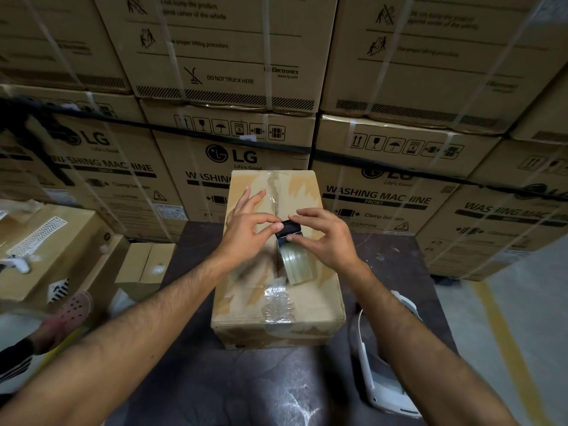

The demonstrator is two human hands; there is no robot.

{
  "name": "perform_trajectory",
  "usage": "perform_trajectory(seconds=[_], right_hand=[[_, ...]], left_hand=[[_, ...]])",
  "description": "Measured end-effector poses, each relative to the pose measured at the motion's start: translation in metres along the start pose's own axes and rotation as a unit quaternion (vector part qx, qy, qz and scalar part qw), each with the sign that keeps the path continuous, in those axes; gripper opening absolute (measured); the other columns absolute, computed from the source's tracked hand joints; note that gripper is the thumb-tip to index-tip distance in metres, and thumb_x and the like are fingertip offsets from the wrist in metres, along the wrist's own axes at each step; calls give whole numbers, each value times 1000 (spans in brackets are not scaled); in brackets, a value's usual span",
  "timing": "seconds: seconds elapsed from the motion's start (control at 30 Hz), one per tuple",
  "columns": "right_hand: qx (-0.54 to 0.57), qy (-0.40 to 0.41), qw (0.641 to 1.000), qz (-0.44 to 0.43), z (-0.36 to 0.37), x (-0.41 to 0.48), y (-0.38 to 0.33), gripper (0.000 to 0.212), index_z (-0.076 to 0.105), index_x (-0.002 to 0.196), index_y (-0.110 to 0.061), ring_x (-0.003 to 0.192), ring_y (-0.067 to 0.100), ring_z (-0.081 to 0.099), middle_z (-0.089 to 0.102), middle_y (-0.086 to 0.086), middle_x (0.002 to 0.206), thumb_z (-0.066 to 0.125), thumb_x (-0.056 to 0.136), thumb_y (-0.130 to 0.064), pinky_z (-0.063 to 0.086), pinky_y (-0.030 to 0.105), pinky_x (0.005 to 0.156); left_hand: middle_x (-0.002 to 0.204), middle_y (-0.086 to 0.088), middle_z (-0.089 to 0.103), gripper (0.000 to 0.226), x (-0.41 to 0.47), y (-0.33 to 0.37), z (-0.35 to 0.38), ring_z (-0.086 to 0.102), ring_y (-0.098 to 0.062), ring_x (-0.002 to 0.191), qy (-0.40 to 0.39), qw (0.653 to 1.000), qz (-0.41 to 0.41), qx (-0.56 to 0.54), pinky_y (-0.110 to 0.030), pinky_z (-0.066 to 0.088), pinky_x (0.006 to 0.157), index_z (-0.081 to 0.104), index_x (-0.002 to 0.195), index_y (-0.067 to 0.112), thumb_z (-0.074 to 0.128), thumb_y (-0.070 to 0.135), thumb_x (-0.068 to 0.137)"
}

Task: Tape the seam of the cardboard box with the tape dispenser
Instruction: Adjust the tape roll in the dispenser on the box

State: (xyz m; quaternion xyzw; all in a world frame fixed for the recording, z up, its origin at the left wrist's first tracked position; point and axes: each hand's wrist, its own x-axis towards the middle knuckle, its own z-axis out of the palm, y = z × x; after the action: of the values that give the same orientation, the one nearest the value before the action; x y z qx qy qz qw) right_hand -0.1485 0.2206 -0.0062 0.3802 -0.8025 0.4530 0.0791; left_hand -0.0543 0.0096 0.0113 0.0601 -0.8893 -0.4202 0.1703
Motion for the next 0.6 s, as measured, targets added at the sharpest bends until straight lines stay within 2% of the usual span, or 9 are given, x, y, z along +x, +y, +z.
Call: perform_trajectory(seconds=[0.07, 0.2, 0.37, 0.6], right_hand=[[0, -20, 1000, -17, -5, 2, 1, 50, 79, 125, -32, 114, 10, 70, 75, -11, 122, 87, 81, -51, 58, 43, 95], [18, -64, 998, -21, -12, 4, 1, 57, 74, 133, -32, 102, 11, 72, 77, -10, 114, 93, 80, -38, 62, 41, 84], [44, -58, 997, 7, -14, 4, 2, 58, 75, 132, -30, 99, 8, 74, 78, -8, 113, 95, 77, -31, 63, 37, 86], [30, -61, 998, 13, -18, 9, 6, 44, 80, 123, -29, 91, 6, 76, 79, -10, 107, 92, 81, -35, 64, 38, 84]], left_hand=[[165, 8, 38, 11, 1, 2, 1, 6, -9, 159, 0, 1000, -1, -2, -59, 13, 126, 72, 96, 55, 74, 45, 92], [164, 5, 40, 10, 4, 2, 4, 10, -13, 159, -1, 1000, -1, 6, -60, 13, 126, 75, 101, 49, 73, 43, 93], [164, 4, 40, 13, 6, 2, 6, 12, -14, 159, -13, 1000, -12, 10, -59, 13, 126, 79, 106, 41, 73, 42, 94], [164, 2, 40, 15, 9, 4, 9, 17, -17, 158, -26, 999, -23, 22, -59, 16, 125, 78, 109, 41, 69, 43, 97]])
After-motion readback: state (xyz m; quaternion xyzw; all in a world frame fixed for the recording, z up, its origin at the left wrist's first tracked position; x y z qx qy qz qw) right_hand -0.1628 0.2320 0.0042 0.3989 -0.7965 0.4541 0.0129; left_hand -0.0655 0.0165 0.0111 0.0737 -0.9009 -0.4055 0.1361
